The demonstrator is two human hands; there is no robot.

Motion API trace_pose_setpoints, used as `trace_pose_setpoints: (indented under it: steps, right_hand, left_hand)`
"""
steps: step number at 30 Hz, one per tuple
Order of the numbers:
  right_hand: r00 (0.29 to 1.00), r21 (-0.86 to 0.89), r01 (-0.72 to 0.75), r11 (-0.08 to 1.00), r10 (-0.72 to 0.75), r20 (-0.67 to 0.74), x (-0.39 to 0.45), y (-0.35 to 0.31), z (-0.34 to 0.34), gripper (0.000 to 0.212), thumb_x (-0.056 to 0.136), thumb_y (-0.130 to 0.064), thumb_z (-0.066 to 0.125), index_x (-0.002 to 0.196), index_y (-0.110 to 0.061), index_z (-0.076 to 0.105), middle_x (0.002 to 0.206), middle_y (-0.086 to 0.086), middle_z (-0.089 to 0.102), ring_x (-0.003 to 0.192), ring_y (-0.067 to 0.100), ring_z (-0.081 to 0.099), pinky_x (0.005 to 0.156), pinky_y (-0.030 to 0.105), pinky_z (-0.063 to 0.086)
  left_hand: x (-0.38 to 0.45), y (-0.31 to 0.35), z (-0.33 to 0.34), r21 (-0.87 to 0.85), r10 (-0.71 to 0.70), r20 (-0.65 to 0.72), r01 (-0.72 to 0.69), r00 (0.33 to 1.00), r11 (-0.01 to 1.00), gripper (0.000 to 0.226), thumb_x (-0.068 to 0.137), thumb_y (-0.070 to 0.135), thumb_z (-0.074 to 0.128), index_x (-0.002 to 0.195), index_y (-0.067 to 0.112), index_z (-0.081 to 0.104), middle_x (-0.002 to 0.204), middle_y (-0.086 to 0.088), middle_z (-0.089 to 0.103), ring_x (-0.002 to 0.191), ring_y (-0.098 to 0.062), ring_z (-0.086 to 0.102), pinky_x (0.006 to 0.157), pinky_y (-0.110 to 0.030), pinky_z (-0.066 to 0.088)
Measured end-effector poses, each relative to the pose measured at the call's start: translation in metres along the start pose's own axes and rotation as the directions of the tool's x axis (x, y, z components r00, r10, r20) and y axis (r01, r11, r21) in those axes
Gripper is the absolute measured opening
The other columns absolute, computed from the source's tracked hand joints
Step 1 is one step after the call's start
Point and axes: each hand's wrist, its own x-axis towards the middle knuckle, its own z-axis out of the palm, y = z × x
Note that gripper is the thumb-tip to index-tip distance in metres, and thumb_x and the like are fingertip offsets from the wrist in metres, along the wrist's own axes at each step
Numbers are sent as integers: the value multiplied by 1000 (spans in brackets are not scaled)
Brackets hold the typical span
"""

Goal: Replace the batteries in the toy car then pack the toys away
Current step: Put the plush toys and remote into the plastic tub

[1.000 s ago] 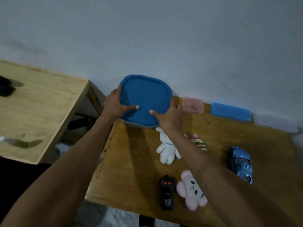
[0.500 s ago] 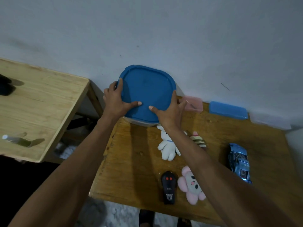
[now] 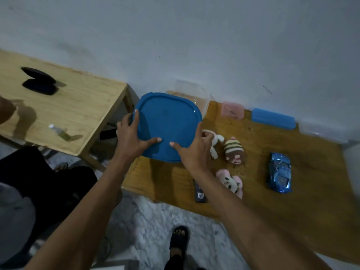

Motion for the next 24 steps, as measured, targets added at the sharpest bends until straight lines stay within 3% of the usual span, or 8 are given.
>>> trace_pose_setpoints:
  steps: [8,14,17,20,24]
  right_hand:
    - [991,-192,-40,980,64,119,-72,41,33,118,70,-73,71,158,-22,11,135,11,27,122,33,44,92,41,50]
    - [962,-465,-39,884,159,222,-66,40,54,117,77,-74,64,158,-13,7,144,19,27,125,37,38,101,49,36]
    - [940,-553,-35,833,215,264,-62,37,56,114,81,-71,63,158,-9,7,146,20,27,130,37,32,102,50,33]
    - [951,-484,-51,874,190,243,-60,35,47,109,80,-69,65,157,-12,13,142,18,29,127,35,35,101,48,36]
    - [994,-308,-39,951,69,88,-39,41,10,82,84,-66,62,148,-22,34,133,11,42,120,31,43,93,42,43]
  left_hand:
    - [-76,-45,32,84,-118,79,112,990,990,134,54,91,52,160,14,25,153,-20,35,131,-42,37,111,-53,36]
    - [-76,-69,57,147,-171,148,149,974,978,125,65,80,71,161,17,21,157,-16,31,136,-41,33,111,-50,32]
    - [-76,-72,63,162,-168,170,141,971,977,127,66,81,69,162,19,16,159,-16,28,138,-40,28,112,-52,31]
    - [-79,-64,62,133,-171,108,156,979,979,129,59,93,54,162,25,18,163,-16,20,144,-40,20,114,-57,28]
    - [-72,-26,72,72,-84,2,84,996,994,108,68,90,48,158,35,23,165,-13,18,148,-38,17,113,-65,24]
